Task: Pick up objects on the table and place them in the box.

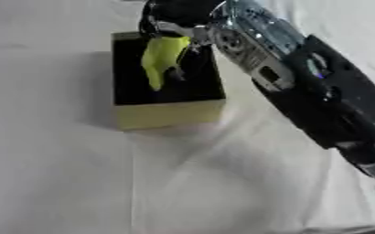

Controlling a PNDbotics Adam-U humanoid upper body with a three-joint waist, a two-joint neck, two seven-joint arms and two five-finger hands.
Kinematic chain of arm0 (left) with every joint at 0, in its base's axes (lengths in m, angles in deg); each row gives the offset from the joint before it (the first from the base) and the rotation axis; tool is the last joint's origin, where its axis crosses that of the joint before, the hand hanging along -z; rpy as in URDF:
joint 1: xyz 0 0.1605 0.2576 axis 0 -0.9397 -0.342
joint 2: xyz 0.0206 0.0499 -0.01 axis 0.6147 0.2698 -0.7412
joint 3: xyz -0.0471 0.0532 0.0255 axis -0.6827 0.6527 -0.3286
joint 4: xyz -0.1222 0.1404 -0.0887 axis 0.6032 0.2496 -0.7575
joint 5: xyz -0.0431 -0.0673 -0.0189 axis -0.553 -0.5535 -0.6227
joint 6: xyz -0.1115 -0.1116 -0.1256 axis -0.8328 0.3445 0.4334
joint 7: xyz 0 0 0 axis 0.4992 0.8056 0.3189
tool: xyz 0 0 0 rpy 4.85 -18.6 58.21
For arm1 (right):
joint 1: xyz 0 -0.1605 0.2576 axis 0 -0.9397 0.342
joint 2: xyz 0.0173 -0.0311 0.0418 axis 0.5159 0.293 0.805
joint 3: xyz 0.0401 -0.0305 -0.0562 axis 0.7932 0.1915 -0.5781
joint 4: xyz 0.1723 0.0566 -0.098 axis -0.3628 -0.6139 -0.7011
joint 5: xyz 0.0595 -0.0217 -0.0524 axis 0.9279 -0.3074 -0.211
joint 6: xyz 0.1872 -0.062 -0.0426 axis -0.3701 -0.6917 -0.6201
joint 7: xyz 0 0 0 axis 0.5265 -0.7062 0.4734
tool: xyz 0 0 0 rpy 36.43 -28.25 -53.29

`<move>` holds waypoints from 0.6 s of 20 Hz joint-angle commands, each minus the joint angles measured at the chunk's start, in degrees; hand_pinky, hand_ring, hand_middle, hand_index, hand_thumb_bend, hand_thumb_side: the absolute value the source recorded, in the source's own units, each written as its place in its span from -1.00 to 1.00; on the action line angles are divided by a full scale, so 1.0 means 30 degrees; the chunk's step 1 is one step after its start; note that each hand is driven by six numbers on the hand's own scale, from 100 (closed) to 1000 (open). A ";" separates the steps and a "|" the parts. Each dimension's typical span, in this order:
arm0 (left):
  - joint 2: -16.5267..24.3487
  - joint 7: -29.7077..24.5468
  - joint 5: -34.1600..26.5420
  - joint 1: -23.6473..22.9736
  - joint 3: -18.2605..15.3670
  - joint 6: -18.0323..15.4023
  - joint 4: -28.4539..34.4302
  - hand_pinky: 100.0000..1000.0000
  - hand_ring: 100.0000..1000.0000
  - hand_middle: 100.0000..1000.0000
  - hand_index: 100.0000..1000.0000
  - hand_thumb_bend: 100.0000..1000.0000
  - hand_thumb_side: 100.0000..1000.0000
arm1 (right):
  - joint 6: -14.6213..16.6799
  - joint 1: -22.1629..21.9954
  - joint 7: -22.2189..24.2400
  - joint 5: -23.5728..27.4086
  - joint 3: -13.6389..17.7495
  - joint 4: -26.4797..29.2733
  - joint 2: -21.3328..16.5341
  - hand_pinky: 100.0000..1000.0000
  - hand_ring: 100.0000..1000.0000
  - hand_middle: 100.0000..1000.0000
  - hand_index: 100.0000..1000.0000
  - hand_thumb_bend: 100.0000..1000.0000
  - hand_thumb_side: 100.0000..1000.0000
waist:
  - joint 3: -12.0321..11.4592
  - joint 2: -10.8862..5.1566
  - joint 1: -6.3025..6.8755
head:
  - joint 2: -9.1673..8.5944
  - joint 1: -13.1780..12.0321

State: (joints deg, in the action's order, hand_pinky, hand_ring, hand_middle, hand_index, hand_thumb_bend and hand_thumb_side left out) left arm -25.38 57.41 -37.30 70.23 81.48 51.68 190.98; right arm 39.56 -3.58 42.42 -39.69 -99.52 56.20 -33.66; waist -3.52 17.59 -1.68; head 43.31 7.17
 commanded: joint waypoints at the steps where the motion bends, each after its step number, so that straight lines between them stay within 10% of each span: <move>1: 0.0219 -0.0038 -0.0020 0.0115 -0.0081 0.0018 0.0281 -0.01 -0.10 0.14 0.40 -0.84 0.43 | 0.0474 0.0251 0.0360 -0.0293 0.0315 0.0425 -0.0345 0.59 0.60 0.45 0.55 -0.34 -1.00 | -0.0007 -0.0313 0.0064 | -0.0032 -0.0006; 12: 0.0160 -0.0067 -0.0035 0.0102 -0.0073 0.0039 0.0281 -0.01 -0.10 0.14 0.39 -0.84 0.43 | 0.1620 0.0318 0.1979 -0.0511 0.0916 0.1608 -0.0878 0.68 0.72 0.58 0.67 -0.28 -0.86 | 0.0025 -0.0310 0.0030 | 0.0033 -0.0070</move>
State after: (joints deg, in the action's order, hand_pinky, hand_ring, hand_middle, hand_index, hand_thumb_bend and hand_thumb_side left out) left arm -25.44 57.39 -37.31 70.22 81.48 51.73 190.98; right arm 44.21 -3.53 48.00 -40.85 -97.86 59.72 -34.81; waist -3.47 17.65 -1.75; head 43.31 7.13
